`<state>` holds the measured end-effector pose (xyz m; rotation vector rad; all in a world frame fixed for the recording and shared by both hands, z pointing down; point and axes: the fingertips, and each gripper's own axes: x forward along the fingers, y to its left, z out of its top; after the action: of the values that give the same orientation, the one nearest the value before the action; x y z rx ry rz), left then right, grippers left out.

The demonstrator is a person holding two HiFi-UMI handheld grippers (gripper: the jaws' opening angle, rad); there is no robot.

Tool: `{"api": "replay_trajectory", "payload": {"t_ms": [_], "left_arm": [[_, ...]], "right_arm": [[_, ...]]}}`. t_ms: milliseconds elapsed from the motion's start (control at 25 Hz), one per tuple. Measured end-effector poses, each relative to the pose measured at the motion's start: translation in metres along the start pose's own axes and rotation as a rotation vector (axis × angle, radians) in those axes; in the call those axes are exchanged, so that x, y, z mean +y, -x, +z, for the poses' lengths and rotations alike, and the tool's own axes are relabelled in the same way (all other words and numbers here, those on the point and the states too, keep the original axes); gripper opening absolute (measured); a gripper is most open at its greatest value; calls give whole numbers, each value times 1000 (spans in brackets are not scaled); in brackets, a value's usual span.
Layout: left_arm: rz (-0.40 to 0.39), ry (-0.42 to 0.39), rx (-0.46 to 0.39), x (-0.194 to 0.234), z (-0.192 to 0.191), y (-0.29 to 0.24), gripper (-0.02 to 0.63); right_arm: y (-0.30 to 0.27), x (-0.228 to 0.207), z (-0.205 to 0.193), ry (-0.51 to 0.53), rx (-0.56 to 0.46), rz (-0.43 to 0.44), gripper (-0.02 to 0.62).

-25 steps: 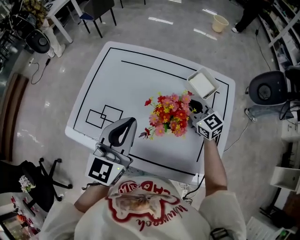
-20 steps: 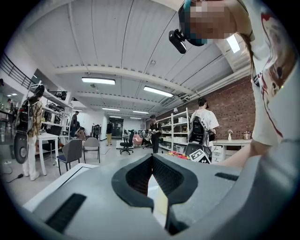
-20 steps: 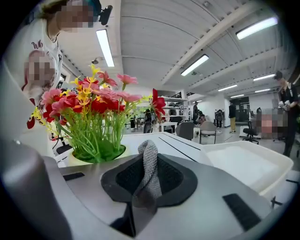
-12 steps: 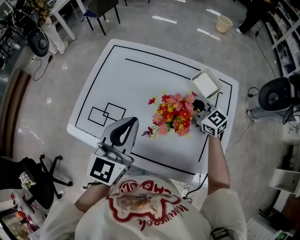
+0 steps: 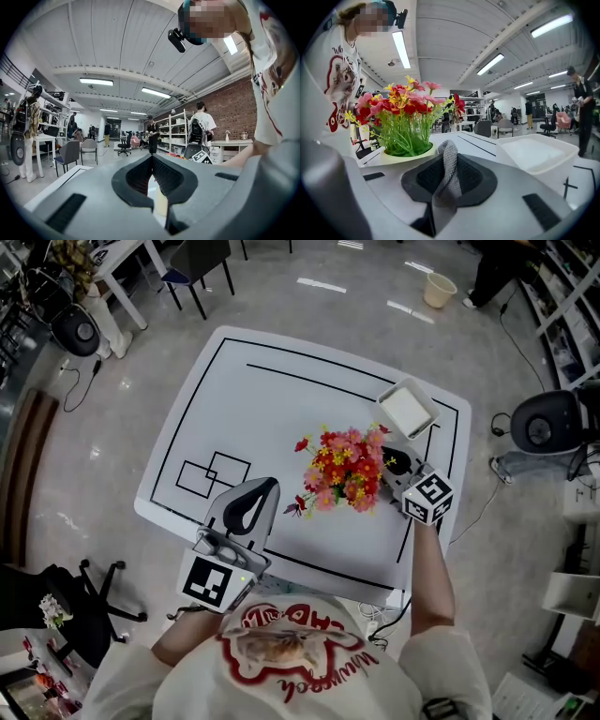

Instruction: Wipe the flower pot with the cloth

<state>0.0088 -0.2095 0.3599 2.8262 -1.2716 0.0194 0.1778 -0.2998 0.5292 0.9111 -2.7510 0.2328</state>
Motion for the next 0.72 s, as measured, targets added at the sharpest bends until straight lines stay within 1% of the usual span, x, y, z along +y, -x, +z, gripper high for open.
{"api": "replay_trajectory", "payload": {"t_ms": [80, 200, 320, 480, 720], "left_arm": [[-12, 0, 1, -2, 0, -1, 2], [-7, 3, 24, -2, -4, -2, 2], [-29, -4, 27, -4, -6, -2, 2], [-61, -4, 15, -9, -5, -6, 2], [-105, -8, 13, -18, -3, -11, 2]], "right_arm": [[6, 2, -1, -20, -6, -15, 66], [12, 5, -3, -36, -11, -35, 66], [17, 10, -5, -44, -13, -60, 66], [24, 17, -10, -38, -5, -87, 66], [31, 29, -13, -27, 3, -106, 66]]}}
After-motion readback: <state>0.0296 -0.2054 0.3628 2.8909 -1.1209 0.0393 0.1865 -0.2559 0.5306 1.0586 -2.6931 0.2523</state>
